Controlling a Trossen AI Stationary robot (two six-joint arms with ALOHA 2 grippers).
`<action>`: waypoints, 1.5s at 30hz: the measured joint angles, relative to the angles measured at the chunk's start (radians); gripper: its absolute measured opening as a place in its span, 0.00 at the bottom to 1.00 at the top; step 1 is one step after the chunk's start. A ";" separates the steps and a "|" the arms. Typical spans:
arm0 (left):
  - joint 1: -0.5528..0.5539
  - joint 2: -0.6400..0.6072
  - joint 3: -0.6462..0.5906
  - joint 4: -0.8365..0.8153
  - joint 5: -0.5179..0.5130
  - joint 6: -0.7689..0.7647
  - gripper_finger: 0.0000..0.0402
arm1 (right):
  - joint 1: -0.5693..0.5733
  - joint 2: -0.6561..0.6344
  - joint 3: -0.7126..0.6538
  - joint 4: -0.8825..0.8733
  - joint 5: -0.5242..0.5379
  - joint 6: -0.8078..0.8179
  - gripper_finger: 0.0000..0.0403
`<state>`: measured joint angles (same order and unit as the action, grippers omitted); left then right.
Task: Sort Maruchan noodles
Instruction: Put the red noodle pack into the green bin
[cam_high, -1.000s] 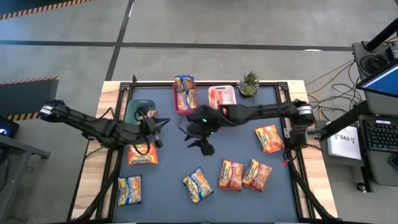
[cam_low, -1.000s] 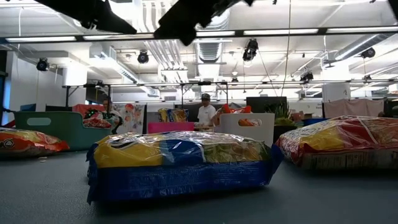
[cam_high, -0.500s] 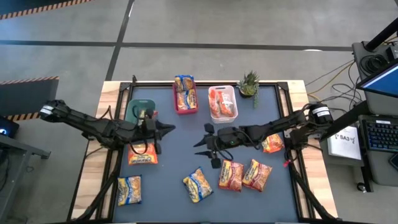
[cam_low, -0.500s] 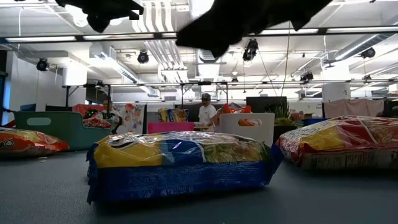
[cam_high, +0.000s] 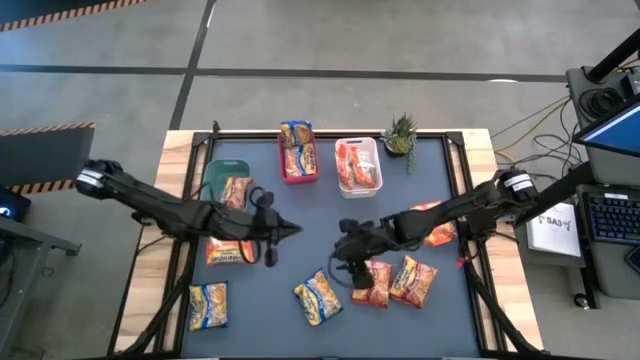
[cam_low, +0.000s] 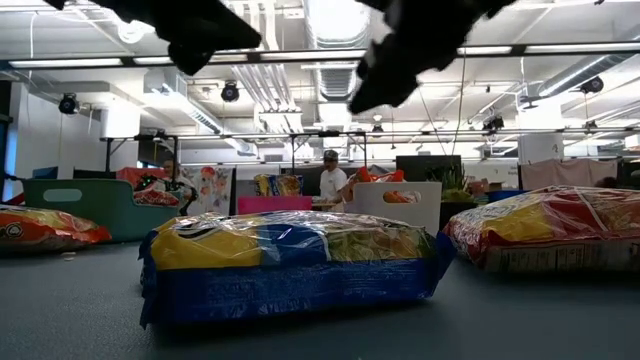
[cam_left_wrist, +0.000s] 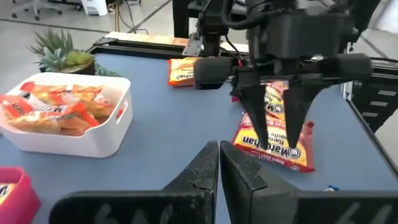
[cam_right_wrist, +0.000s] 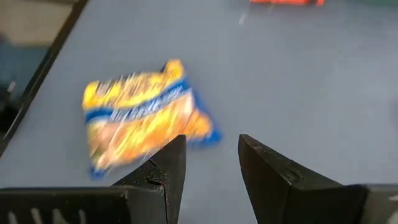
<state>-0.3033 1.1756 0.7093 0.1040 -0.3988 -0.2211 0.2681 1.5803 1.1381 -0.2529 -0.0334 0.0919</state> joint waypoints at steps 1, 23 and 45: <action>-0.001 0.018 0.016 0.000 0.000 0.006 0.00 | 0.013 0.000 0.018 -0.061 0.000 0.022 0.33; -0.021 0.121 0.184 -0.094 -0.085 0.275 0.00 | 0.173 -0.001 -0.066 -0.386 -0.071 0.429 0.02; -0.020 0.112 0.181 -0.108 -0.161 0.261 0.00 | 0.008 -0.073 -0.124 -0.267 -0.051 0.136 0.02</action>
<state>-0.3237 1.2880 0.8902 -0.0040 -0.5594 0.0398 0.2764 1.5075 1.0140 -0.5198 -0.0841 0.2275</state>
